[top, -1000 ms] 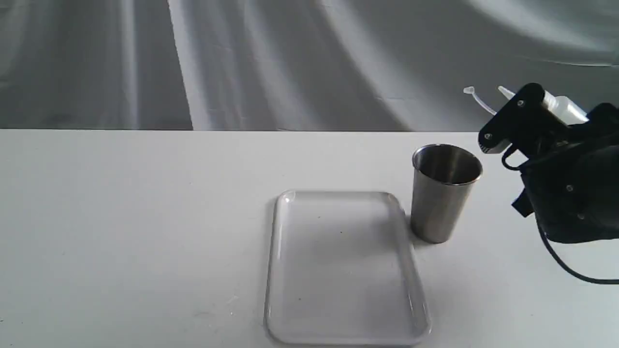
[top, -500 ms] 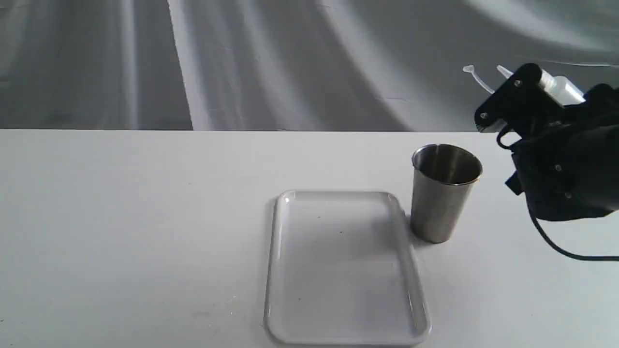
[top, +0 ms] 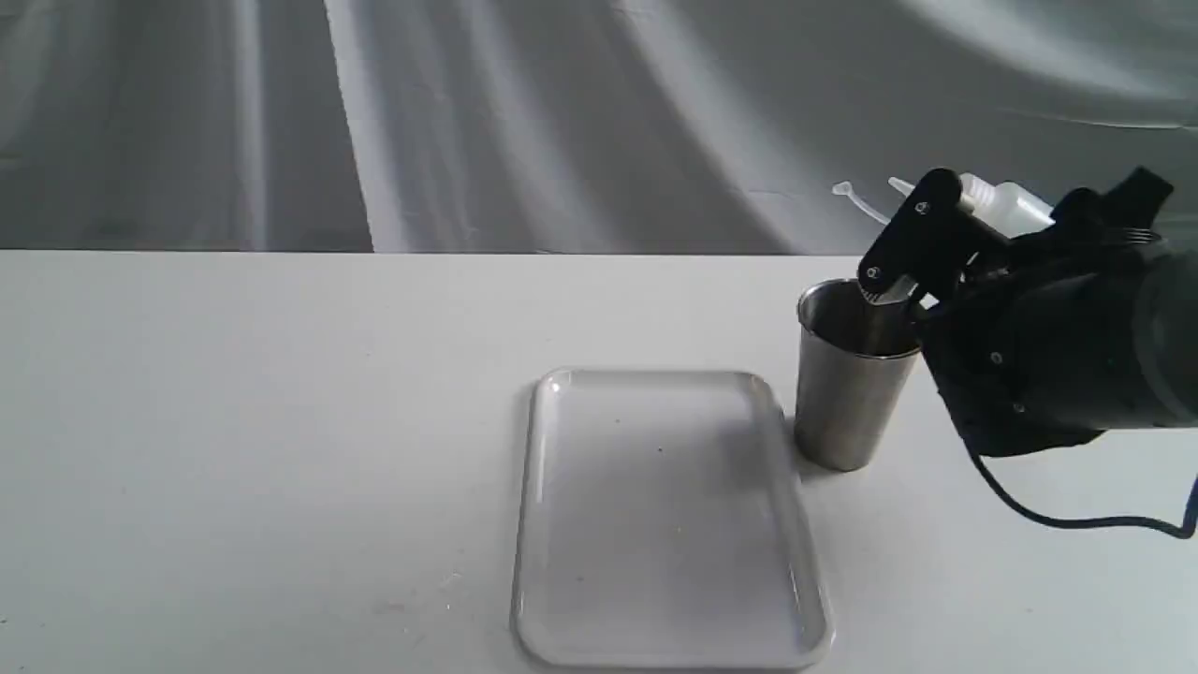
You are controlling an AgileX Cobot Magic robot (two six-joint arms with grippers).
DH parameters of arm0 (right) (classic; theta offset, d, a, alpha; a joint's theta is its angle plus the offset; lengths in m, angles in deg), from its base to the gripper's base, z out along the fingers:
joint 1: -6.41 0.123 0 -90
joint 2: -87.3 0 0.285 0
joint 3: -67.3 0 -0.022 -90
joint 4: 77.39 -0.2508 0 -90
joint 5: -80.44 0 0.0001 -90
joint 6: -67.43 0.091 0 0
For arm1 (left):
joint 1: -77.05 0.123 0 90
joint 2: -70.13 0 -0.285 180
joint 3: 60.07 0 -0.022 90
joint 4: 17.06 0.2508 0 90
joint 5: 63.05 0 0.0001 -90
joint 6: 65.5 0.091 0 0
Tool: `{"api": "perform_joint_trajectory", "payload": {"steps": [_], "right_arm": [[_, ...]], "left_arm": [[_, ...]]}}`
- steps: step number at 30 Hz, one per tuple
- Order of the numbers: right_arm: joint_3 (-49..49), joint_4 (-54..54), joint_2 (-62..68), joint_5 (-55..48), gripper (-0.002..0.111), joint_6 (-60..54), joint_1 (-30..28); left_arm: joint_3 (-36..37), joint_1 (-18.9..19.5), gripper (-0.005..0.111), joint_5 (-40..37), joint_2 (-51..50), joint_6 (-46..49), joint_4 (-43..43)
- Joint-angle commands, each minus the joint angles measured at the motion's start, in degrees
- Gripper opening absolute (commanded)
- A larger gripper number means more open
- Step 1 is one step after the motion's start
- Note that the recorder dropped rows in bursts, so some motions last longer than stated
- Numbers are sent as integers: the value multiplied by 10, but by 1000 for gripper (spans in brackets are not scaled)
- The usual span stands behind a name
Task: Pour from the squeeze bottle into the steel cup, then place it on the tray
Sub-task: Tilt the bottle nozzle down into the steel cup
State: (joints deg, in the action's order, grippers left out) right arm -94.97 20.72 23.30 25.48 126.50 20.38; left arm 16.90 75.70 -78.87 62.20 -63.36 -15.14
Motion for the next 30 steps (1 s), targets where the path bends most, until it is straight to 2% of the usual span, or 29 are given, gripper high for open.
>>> {"api": "perform_joint_trajectory", "payload": {"steps": [1, 10, 26, 30], "right_arm": [[-3, 18, -6, -34, 17, -7, 3], [-3, 18, -6, -75, 17, -7, 16], [-3, 18, -6, -76, 17, -1, 28], [-3, 18, -6, -110, 17, -1, 38]], "left_arm": [[3, 1, 0, 6, 1, -1, 0], [3, 1, 0, 6, 1, -3, 0], [3, 1, 0, 6, 1, -3, 0], [3, 1, 0, 6, 1, -3, 0]]}}
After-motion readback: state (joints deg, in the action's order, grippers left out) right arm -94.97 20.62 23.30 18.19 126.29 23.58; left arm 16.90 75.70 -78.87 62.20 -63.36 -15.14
